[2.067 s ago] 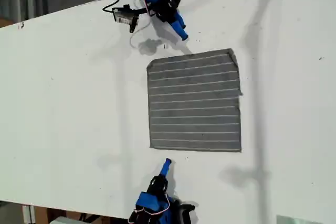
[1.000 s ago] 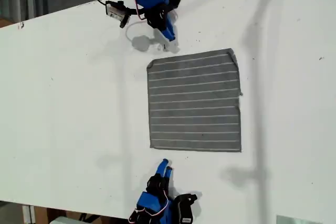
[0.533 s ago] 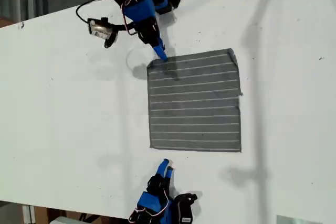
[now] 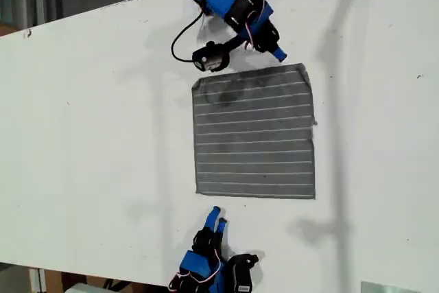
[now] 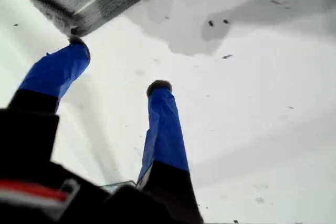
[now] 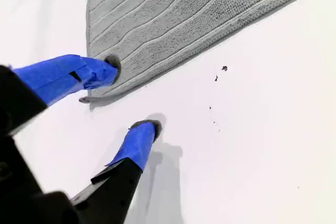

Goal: Grasp corners of a square towel and fold twice.

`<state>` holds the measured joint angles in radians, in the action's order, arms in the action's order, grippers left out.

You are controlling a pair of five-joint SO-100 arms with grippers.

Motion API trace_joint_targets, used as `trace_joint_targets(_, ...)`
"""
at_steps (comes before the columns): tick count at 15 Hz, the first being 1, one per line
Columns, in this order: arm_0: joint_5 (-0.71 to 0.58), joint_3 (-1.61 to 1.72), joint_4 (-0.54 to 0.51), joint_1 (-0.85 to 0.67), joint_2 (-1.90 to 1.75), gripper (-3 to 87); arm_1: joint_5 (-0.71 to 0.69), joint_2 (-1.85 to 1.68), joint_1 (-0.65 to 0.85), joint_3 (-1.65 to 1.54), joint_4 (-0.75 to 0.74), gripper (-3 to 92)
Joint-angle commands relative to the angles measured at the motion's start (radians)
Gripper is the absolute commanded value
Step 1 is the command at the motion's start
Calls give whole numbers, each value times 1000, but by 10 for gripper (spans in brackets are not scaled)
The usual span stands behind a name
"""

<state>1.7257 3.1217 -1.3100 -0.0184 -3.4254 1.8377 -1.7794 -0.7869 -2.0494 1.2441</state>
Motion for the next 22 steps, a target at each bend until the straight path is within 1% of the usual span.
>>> trace_joint_targets(1,-18,5,15,9,-3,217,-9,132,-81,212,6,290)
trace_joint_targets(2,-29,6,18,9,-3,219,-58,189,-94,291,8,293)
trace_joint_targets(3,-35,6,20,11,-3,220,-104,247,-94,348,-21,294)
trace_joint_targets(5,-38,8,23,15,-3,220,-169,327,-75,433,-37,298)
trace_joint_targets(7,-51,8,26,17,-5,220,-256,344,-26,437,-118,294)
trace_joint_targets(9,-55,9,28,28,-5,220,-287,371,12,422,-153,331)
trace_joint_targets(11,-66,9,29,29,-6,220,-334,400,51,408,-189,331)
trace_joint_targets(14,-71,9,29,34,-8,216,-341,456,60,393,-207,329)
trace_joint_targets(18,-78,9,29,38,-12,214,-301,471,38,307,-256,316)
trace_joint_targets(19,-75,9,29,40,-12,214,-281,469,29,265,-296,288)
trace_joint_targets(20,-66,9,29,43,-15,214,-264,471,23,209,-385,230)
trace_joint_targets(21,-44,9,32,54,-25,216,-242,488,18,166,-463,153)
trace_joint_targets(22,-26,9,43,77,-40,215,-230,506,11,144,-515,93)
